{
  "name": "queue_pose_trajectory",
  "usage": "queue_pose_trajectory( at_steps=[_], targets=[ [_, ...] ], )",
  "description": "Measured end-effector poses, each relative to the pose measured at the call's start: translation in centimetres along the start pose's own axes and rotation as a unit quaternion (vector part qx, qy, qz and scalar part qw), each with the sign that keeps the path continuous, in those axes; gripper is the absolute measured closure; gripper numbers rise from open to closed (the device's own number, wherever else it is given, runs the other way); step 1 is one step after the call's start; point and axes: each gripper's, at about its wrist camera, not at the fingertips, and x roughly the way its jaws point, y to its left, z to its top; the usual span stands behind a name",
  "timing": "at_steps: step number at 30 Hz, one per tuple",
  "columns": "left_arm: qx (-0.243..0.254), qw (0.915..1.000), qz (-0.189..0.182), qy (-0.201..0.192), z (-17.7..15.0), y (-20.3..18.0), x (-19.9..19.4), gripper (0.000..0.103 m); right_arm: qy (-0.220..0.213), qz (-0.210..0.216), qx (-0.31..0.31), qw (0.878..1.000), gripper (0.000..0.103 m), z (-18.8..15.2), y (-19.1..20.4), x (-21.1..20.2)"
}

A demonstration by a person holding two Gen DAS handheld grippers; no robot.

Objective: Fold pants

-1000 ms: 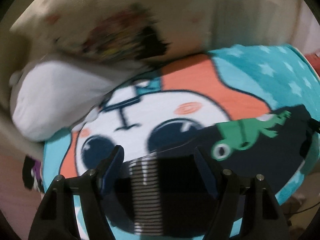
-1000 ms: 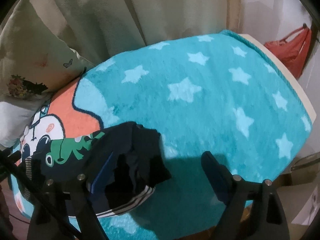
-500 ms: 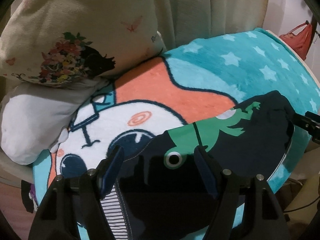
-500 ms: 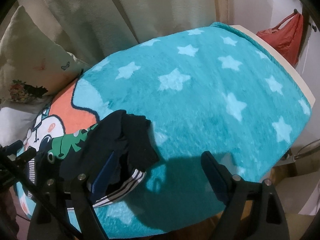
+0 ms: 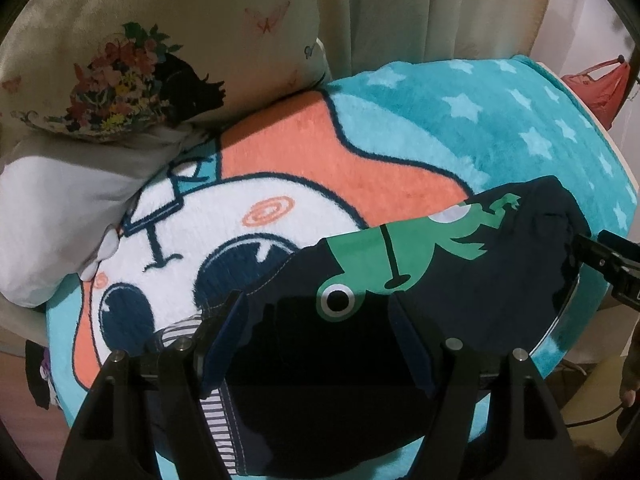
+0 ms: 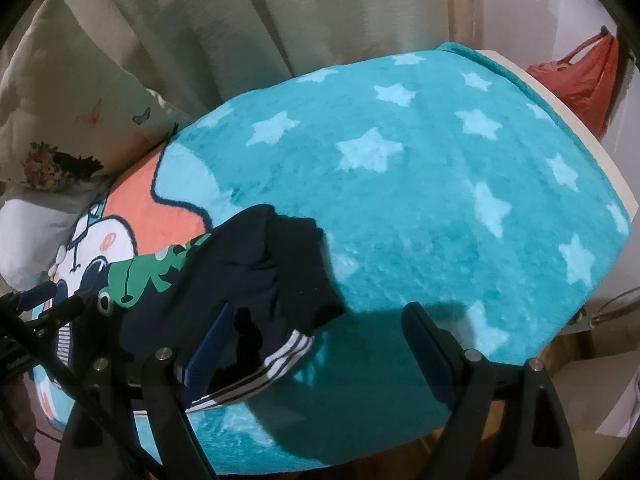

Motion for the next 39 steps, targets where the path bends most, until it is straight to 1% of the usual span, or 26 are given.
queue_pose_trajectory(
  at_steps=[3,9,24,36,39],
  targets=[
    [0.000,1.0000,-0.001,0.002,0.1,-0.1,0.3,0.031,0.002,-0.001,-0.005,1.000,0.013,0.0,0.3,0.2],
    [0.002,0.9998,-0.018,0.009,1.3,-0.7,1.0,0.031,0.005,-0.002,-0.005,1.000,0.013,-0.1,0.2,0.5],
    [0.074,0.9962,-0.044,0.013,5.6,-6.4,3.0,0.031,-0.001,0.000,0.038,0.999,0.013,-0.7,-2.7,0.2],
    [0.111,0.9917,-0.060,0.026,7.1,-9.8,4.0,0.031,-0.011,0.019,0.048,0.999,0.013,-1.2,-3.6,-0.3],
    [0.115,0.9902,-0.074,0.027,7.7,-10.6,4.1,0.031,-0.012,0.026,0.052,0.998,0.013,-1.3,-3.8,0.0]
  ],
)
